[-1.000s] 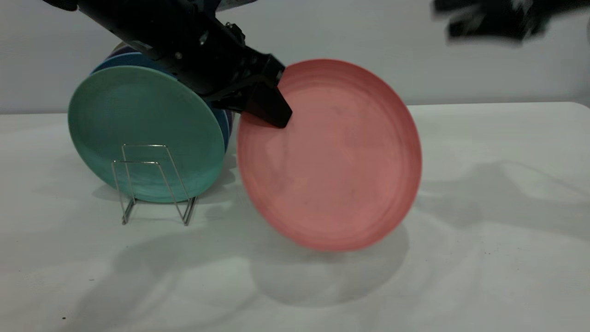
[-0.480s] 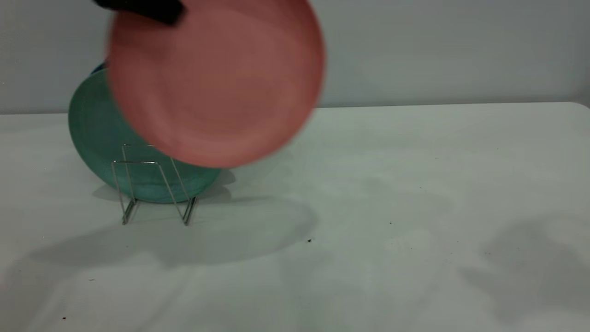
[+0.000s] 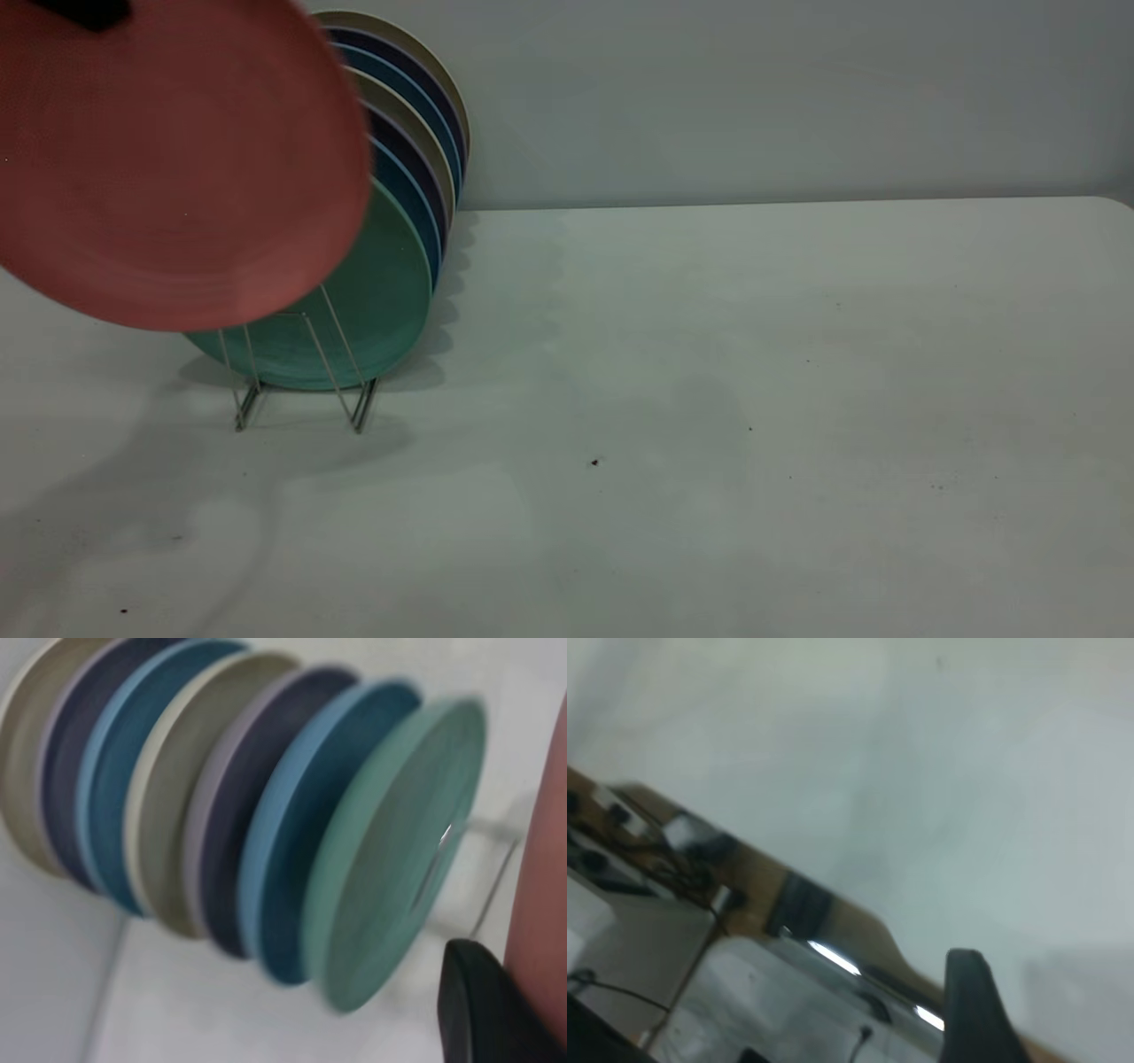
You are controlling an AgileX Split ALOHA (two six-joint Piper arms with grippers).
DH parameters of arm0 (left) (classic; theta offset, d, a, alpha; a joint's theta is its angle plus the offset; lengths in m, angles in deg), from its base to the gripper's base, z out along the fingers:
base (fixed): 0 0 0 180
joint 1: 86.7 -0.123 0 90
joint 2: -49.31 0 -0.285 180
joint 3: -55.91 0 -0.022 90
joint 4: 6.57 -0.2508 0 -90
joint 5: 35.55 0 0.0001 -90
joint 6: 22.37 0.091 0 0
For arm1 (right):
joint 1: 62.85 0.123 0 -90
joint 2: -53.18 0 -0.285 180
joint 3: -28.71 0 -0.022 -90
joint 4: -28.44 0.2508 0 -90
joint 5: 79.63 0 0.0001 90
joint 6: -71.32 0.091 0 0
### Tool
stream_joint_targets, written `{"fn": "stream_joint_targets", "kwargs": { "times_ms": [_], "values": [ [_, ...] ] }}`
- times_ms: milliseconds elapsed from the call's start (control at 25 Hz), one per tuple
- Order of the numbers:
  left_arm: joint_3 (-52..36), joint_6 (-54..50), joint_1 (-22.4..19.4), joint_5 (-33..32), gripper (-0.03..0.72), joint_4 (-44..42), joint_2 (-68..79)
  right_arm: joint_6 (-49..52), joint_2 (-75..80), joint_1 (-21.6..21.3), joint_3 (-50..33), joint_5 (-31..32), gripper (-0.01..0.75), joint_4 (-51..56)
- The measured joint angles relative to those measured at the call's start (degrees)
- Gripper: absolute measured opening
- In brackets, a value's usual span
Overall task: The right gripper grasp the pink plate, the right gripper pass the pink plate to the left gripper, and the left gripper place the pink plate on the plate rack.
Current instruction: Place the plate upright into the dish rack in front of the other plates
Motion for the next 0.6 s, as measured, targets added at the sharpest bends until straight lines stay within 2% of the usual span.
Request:
{"fn": "stream_joint_targets", "kwargs": {
  "times_ms": [160,360,600],
  "values": [
    [0.0,13.8,0.0,2.5,0.082,-0.6,0.0,3.8,-11.3,0.0,-8.5,-1.6,0.447,-4.4],
    [0.0,30.6,0.0,4.1,0.082,7.6,0.0,7.1,-24.6,0.0,-15.3,-3.9,0.447,-7.9],
    [0.0,35.3,0.0,4.7,0.082,11.0,0.1,10.6,-34.6,0.0,-17.6,-4.1,0.446,-13.1]
  ]
}}
